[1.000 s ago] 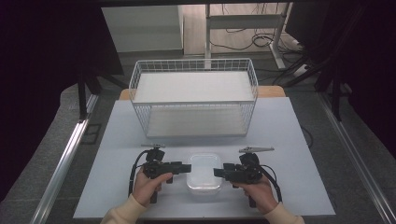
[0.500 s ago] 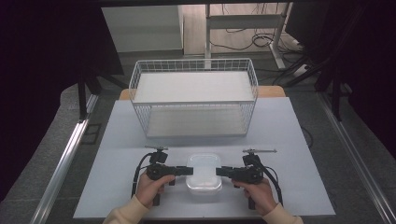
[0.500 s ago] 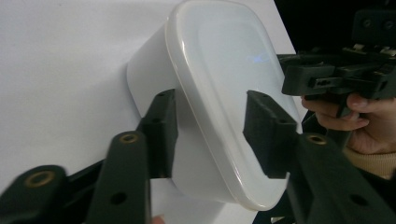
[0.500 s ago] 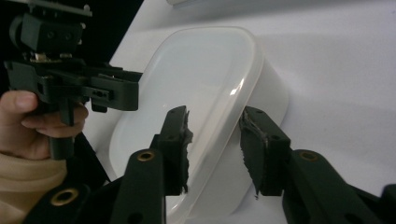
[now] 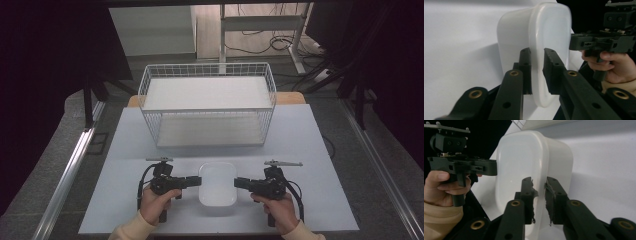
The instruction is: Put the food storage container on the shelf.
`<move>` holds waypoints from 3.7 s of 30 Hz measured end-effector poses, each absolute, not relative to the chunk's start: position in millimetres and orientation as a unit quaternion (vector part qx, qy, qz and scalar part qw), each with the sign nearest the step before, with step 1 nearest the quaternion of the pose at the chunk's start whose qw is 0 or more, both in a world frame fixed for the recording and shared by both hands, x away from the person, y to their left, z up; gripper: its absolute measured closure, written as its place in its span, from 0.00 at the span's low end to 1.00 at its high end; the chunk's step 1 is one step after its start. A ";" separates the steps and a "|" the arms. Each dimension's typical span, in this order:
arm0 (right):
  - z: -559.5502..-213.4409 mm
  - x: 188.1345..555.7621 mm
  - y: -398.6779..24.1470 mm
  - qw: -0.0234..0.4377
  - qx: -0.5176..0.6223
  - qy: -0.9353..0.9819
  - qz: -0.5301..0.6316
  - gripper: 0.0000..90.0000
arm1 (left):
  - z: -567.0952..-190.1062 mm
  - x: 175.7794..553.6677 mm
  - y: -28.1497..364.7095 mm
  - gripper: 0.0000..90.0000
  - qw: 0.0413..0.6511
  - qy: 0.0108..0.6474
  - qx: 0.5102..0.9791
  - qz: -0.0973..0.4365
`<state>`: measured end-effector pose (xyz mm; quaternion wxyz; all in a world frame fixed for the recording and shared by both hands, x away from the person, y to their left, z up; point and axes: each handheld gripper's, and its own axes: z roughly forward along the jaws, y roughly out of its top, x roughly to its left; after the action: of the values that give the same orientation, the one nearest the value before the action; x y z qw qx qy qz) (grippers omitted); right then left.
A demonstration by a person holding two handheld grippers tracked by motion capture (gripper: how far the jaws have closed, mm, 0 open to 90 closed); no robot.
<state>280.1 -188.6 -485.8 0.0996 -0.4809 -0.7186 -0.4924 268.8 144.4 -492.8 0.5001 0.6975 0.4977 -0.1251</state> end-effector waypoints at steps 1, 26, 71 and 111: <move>-484.0 279.5 -188.8 0.096 -0.476 -0.721 -0.494 0.89 | -492.3 268.6 144.1 0.87 0.499 0.496 0.700 -0.122; -456.5 267.8 -186.2 0.026 -0.405 -0.753 -0.518 0.88 | -461.7 252.4 144.6 0.87 0.521 0.451 0.722 -0.058; -395.4 291.7 -177.9 -0.023 -0.339 -0.757 -0.559 0.88 | -391.0 265.2 155.8 0.88 0.556 0.406 0.725 0.011; -304.3 371.7 -168.5 -0.036 -0.318 -0.757 -0.570 0.88 | -298.1 340.9 167.5 0.89 0.576 0.388 0.719 0.030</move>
<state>371.7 -168.5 -304.3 -0.0358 -0.3175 -0.7570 -0.5700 340.9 167.5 -298.1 0.5764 0.7187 0.3877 0.0305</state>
